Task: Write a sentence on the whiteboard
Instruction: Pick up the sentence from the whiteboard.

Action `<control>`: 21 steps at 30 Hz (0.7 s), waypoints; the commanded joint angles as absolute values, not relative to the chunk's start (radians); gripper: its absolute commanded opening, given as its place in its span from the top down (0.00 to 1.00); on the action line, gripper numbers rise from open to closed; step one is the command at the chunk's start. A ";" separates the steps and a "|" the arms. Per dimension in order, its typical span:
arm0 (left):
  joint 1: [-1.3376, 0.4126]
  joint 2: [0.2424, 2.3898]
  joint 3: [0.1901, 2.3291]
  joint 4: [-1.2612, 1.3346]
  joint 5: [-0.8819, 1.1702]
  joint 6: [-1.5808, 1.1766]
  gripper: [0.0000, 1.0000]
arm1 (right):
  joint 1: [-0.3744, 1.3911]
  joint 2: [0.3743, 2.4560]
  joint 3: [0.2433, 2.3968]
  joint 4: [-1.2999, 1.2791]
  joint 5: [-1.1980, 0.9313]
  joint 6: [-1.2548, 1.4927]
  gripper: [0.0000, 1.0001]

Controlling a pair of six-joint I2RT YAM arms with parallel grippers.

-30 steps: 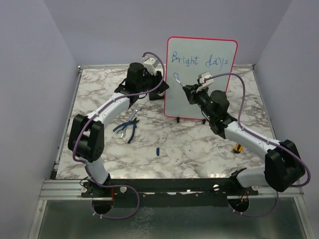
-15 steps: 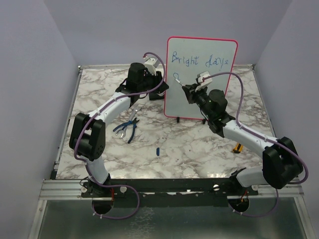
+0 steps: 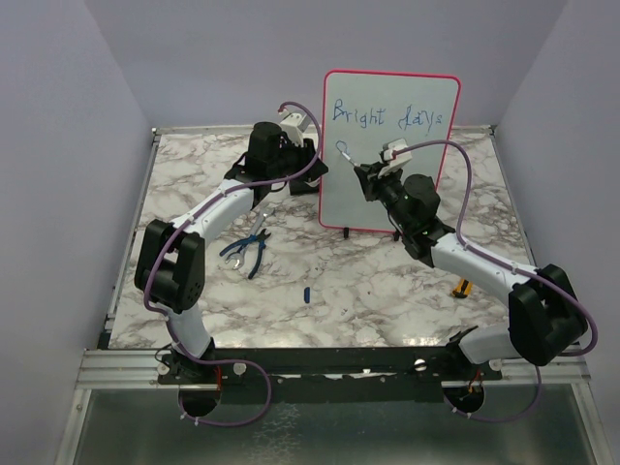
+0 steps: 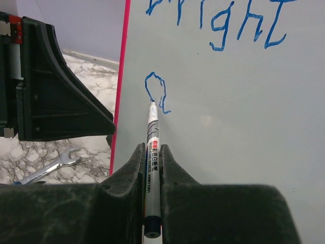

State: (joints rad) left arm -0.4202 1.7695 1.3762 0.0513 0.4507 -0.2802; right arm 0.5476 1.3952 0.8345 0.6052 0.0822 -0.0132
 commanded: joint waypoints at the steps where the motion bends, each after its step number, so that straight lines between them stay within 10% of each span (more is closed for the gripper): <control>1: -0.421 1.768 1.393 0.050 0.472 -0.276 0.66 | 0.552 1.397 0.860 0.635 0.128 -0.026 0.99; 21: -0.422 1.761 1.388 0.050 0.469 -0.275 0.66 | 0.552 1.378 0.845 0.651 0.158 -0.029 0.99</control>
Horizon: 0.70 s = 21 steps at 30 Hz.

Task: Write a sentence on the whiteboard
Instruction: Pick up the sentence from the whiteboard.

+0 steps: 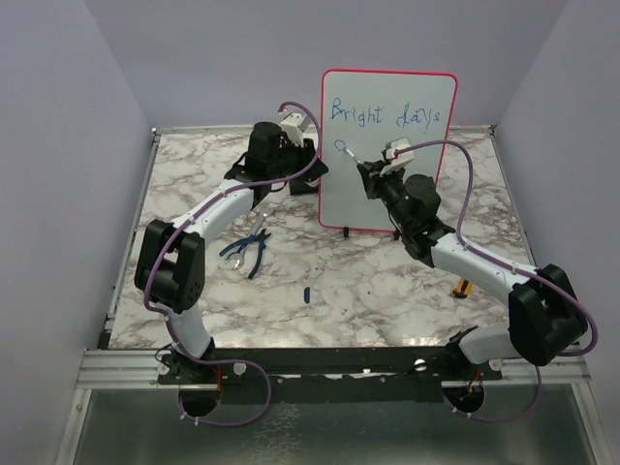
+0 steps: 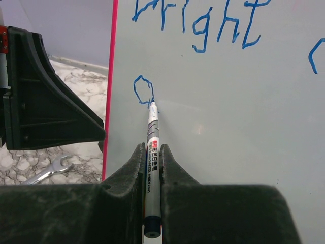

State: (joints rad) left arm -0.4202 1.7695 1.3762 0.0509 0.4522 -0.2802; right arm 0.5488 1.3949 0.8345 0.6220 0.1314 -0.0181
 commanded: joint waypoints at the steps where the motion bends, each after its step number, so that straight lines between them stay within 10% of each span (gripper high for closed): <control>1: -0.422 1.761 1.388 0.049 0.467 -0.273 0.66 | 0.552 1.376 0.844 0.650 0.156 -0.029 0.99; 21: -0.421 1.734 1.375 0.049 0.433 -0.274 0.61 | 0.552 1.256 0.781 0.603 0.023 -0.020 0.99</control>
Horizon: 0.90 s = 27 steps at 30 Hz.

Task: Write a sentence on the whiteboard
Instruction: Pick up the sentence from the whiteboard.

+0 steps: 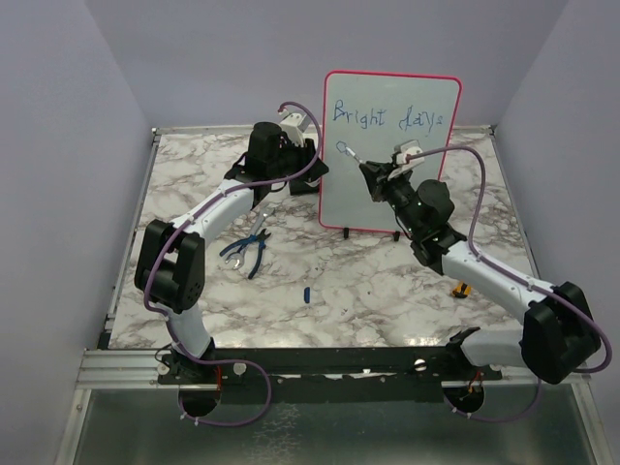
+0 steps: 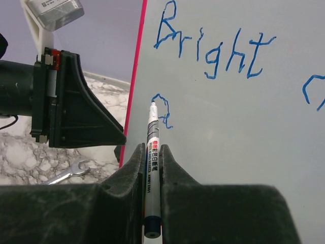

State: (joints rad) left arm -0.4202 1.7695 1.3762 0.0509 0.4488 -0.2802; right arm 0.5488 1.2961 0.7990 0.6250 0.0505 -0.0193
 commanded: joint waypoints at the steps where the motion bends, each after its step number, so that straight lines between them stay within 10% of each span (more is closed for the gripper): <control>1: -0.421 1.732 1.374 0.049 0.434 -0.274 0.61 | 0.552 1.249 0.781 0.597 0.030 -0.019 0.99; 27: -0.420 1.723 1.352 0.046 0.429 -0.263 0.58 | 0.501 1.170 0.762 0.549 0.082 -0.018 0.99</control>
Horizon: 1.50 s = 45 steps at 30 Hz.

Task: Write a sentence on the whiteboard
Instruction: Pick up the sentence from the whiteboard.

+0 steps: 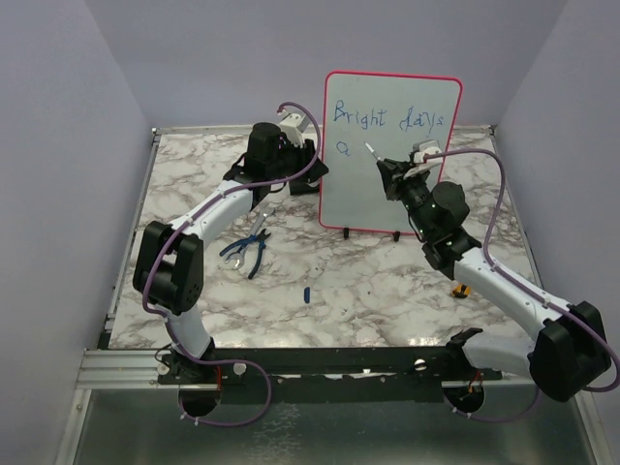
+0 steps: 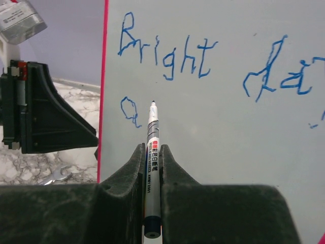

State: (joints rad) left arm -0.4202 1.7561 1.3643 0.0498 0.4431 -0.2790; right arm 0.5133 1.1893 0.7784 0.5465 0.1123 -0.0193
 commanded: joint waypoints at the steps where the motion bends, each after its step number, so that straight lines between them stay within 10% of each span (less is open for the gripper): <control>1: -0.420 1.726 1.353 0.046 0.429 -0.261 0.58 | 0.500 1.174 0.763 0.550 0.071 -0.017 0.99; 45: -0.421 1.747 1.363 0.044 0.460 -0.264 0.63 | 0.502 1.357 0.867 0.629 0.090 -0.040 0.99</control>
